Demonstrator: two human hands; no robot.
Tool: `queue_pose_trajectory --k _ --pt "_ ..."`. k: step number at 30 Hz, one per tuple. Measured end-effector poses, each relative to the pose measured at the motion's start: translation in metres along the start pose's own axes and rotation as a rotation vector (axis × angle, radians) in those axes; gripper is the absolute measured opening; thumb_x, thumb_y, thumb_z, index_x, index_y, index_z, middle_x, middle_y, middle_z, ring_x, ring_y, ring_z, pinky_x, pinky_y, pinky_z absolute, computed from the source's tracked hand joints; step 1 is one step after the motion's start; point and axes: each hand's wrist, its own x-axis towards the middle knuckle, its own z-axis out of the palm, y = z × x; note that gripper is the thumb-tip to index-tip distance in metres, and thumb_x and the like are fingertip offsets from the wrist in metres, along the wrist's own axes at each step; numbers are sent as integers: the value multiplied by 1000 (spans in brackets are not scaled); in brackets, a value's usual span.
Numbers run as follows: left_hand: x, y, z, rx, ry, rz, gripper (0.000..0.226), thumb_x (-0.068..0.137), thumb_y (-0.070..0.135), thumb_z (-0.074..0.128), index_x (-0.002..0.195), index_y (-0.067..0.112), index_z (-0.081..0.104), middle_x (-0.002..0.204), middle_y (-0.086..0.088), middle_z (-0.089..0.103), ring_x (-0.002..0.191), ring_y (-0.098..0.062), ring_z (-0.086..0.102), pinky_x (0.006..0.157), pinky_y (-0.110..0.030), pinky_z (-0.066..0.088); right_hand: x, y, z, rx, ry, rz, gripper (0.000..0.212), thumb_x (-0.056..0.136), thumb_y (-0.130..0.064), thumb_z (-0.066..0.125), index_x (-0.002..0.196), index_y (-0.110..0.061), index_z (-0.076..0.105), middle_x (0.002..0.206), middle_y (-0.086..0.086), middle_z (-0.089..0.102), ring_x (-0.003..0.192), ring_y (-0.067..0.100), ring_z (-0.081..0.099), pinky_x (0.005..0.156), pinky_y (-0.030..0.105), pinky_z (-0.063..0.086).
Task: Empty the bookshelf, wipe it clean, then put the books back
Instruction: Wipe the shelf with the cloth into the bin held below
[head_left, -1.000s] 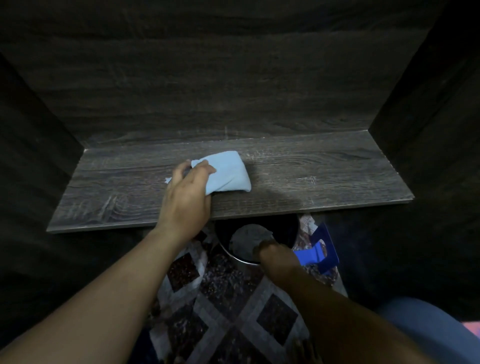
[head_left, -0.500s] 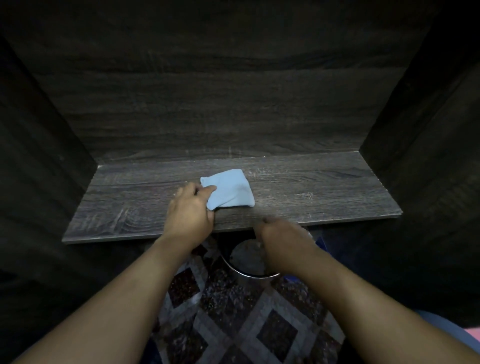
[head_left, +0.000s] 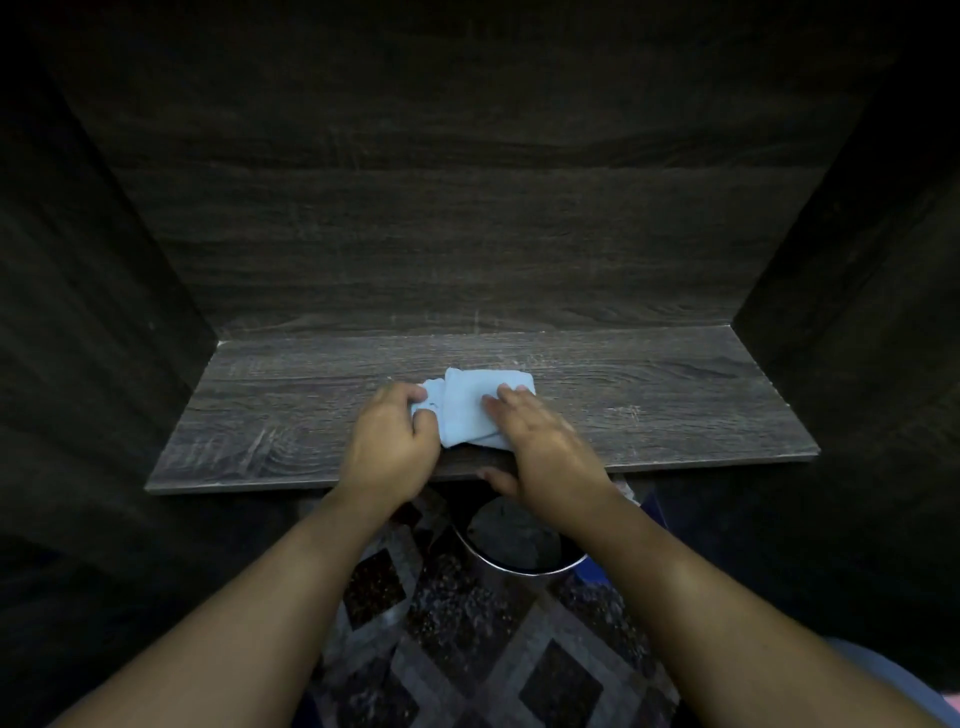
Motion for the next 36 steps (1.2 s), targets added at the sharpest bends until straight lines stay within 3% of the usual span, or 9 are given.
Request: queue_pose_trajectory --k 6,9,13,16,21,26,30,33,36 --pt "2 -13 -9 245 -163 111 32 85 25 60 116 26 59 123 2 52 118 -21 49 100 -38 41 10 -2 3 117 92 39 44 98 -20 52 141 -16 49 150 10 43 143 25 33 113 31 25" --pt "-1 -17 -11 296 -163 136 34 88 32 57 122 26 54 126 4 51 119 -20 48 99 -42 40 11 -4 -2 213 195 187 30 99 -16 44 127 -12 55 118 15 63 109 35 58 82 37 43" --pt "-2 -20 -14 302 -177 131 33 93 40 51 123 27 53 127 7 48 122 -19 43 102 -42 34 10 -5 -12 359 447 438 24 100 -17 40 118 -7 52 89 25 63 82 42 59 63 37 36" --pt "-4 -20 -14 343 -173 183 35 91 41 54 124 29 52 127 8 45 124 -18 39 103 -40 32 11 0 -14 471 591 620 22 99 -17 42 113 -3 50 94 24 63 82 37 58 65 32 35" --pt "-5 -23 -17 320 -234 331 50 74 60 62 117 34 58 127 9 45 125 -14 39 101 -39 34 9 6 -11 484 553 702 32 90 -17 57 119 -4 51 115 16 59 105 34 57 83 33 43" --pt "1 -15 -27 474 -226 309 13 88 32 59 100 28 60 150 8 38 146 -15 21 111 -42 25 4 15 -12 392 510 712 30 91 -9 55 120 -4 50 119 16 58 107 33 56 78 30 39" --pt "-3 -7 -23 550 -232 297 37 86 27 54 122 28 49 161 4 10 149 -16 -4 119 -45 3 0 19 -14 429 524 746 27 89 -7 54 116 -3 53 111 20 62 101 36 59 76 31 41" --pt "-21 4 -8 555 -378 413 78 86 45 37 154 25 6 161 1 -13 146 -19 -18 118 -46 -9 2 19 -19 522 601 744 22 88 -8 55 109 -5 57 103 16 63 90 32 58 73 29 40" --pt "-26 -3 3 600 -539 383 77 95 54 32 153 29 -12 158 4 -24 144 -17 -26 118 -46 -11 4 19 -19 517 670 656 22 87 -7 56 108 -5 61 103 13 61 92 28 57 73 25 37"
